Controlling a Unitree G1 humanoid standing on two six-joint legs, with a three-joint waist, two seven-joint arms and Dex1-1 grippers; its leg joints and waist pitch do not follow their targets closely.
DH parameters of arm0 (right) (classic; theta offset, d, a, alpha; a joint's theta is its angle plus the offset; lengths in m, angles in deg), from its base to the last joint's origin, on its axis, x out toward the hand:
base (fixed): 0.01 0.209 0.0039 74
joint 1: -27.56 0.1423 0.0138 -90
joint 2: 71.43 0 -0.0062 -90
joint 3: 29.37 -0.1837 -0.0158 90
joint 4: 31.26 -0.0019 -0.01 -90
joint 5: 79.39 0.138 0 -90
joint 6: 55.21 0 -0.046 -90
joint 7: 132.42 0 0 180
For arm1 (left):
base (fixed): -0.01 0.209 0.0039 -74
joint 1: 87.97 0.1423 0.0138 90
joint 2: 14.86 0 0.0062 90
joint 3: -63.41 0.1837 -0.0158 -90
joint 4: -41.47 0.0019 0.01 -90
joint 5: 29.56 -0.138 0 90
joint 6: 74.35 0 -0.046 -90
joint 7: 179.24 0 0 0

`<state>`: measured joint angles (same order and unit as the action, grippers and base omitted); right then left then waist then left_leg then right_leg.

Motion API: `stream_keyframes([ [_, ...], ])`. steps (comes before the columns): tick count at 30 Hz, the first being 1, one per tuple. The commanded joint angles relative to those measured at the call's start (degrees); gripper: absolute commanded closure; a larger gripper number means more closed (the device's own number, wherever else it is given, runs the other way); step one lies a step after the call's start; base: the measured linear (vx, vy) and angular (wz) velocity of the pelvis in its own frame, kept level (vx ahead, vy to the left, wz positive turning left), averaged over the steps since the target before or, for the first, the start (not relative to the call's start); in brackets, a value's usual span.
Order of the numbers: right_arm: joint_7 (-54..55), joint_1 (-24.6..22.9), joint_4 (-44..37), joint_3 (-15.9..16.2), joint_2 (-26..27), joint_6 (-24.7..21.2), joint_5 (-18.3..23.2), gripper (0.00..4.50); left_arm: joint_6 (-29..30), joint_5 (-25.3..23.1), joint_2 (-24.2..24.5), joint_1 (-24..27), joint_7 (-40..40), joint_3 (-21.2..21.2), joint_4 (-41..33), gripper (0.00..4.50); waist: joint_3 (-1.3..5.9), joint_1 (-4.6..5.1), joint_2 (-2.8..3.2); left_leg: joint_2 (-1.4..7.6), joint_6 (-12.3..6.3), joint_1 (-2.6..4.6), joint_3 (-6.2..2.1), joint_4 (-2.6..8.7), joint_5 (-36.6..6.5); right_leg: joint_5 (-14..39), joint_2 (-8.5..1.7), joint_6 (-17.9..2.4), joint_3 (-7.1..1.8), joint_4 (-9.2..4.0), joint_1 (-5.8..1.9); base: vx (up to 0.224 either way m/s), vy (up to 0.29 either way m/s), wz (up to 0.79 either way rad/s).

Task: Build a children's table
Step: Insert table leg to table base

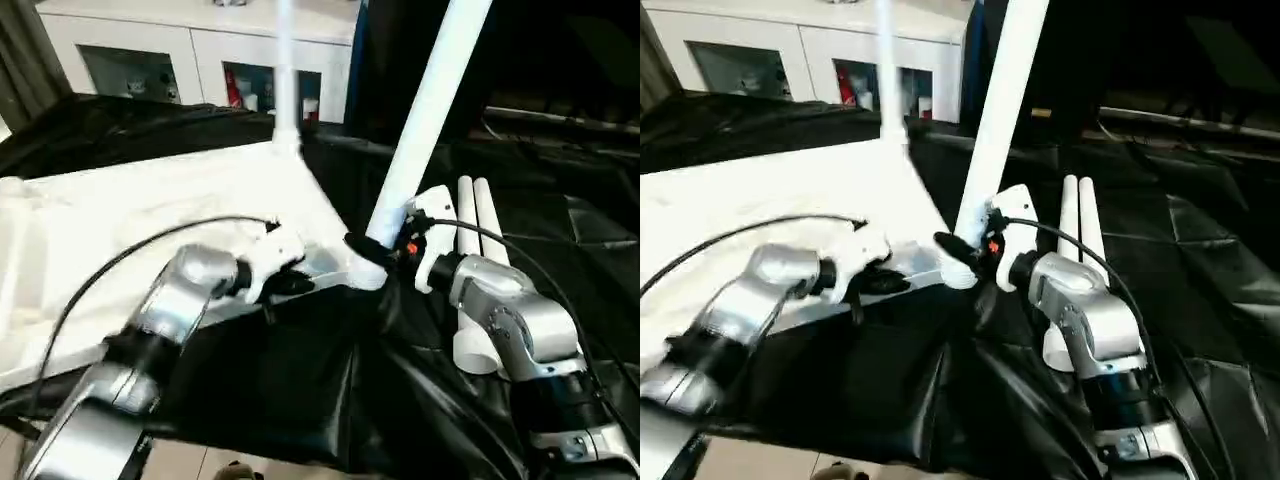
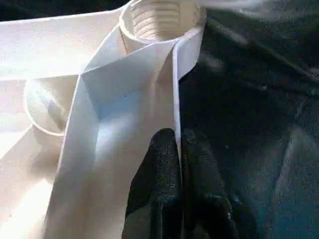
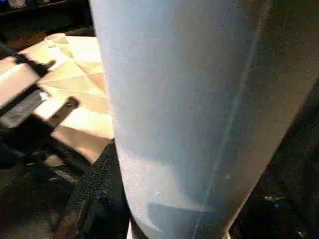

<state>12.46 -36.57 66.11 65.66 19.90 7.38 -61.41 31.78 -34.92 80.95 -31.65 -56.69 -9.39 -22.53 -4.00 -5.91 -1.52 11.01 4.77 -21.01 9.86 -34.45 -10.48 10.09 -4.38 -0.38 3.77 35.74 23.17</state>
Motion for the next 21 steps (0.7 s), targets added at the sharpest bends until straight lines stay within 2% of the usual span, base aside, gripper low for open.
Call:
stream_keyframes([
  [1,-0.93,1.76,1.99,-0.36,-0.14,2.78,-0.45,2.59,1.97,-1.01,0.83,2.19,-0.66,1.21,-1.32,4.5,4.08,-0.16,-0.1,2.19,0.73,0.46,-0.71,4.76,-12.81,19.07,-4.38,-9.56,-2.86,-4.88,-2.52,0.0,0.0,0.0],
  [2,-1.08,2.09,3.18,-0.54,0.03,3.08,-0.37,2.59,1.36,-0.85,1.03,2.71,-0.75,1.18,-2.24,4.5,4.08,-0.12,-0.05,2.16,0.71,0.42,-0.76,4.77,-12.68,18.76,-4.36,-9.64,-2.83,-4.79,-2.55,0.0,0.0,0.0],
  [3,-1.59,2.75,5.56,-0.81,0.34,3.41,-0.05,2.59,-0.23,-0.55,1.49,3.75,-1.08,1.2,-4.08,4.5,4.18,-0.05,-0.28,2.23,0.49,0.42,-0.76,4.74,-12.16,17.78,-4.41,-9.99,-2.82,-4.63,-2.59,0.0,0.0,0.0],
  [5,-2.8,3.06,6.92,-0.7,0.47,3.38,0.47,2.59,-2.16,-0.27,1.95,4.62,-1.85,1.45,-5.64,4.5,4.18,-0.02,-0.16,2.19,0.03,0.38,-0.67,4.68,-11.58,16.49,-4.38,-10.47,-2.85,-4.66,-2.55,0.0,0.0,0.0],
  [7,-4.21,3.26,7.58,-0.37,0.5,3.12,0.88,2.59,-2.28,-0.2,2.24,4.99,-2.02,1.69,-6.61,4.5,4.31,-0.09,-0.85,2.11,-0.56,0.24,-0.49,4.59,-9.92,13.54,-4.15,-10.93,-2.8,-4.28,-2.76,0.0,0.0,0.0],
  [10,-7.73,4.15,9.81,0.63,0.82,2.87,1.27,2.59,0.43,0.18,2.54,5.32,-1.91,1.92,-8.84,4.5,4.31,-0.32,-0.53,2.19,-1.15,0.29,-0.5,4.52,-8.84,11.65,-4.19,-11.61,-2.76,-3.94,-2.71,0.0,0.0,0.0],
  [13,-8.17,5.37,13.05,1.43,1.28,5.12,-0.07,2.59,0.7,1.02,2.09,5.23,-1.91,1.33,-9.13,4.5,4.34,-0.44,-0.75,2.16,-1.0,0.37,-0.4,4.46,-8.68,11.49,-4.28,-12.09,-2.76,-3.87,-2.69,0.0,0.0,0.0],
  [20,-8.48,7.0,17.38,1.72,1.39,7.78,-1.97,2.59,0.08,1.32,3.06,6.05,-3.19,1.67,-10.74,4.5,4.29,-0.55,-0.79,2.2,-0.46,0.46,-0.44,4.59,-9.5,12.14,-4.24,-11.41,-2.81,-3.93,-2.74,0.0,0.0,0.0],
  [21,-8.52,7.36,18.33,1.44,1.42,8.19,-2.24,2.59,0.36,1.5,3.31,6.19,-3.26,1.77,-11.12,4.5,4.29,-0.52,-0.59,2.16,-0.37,0.48,-0.45,4.58,-9.66,12.23,-4.25,-11.39,-2.83,-3.95,-2.73,0.0,0.0,0.0],
])
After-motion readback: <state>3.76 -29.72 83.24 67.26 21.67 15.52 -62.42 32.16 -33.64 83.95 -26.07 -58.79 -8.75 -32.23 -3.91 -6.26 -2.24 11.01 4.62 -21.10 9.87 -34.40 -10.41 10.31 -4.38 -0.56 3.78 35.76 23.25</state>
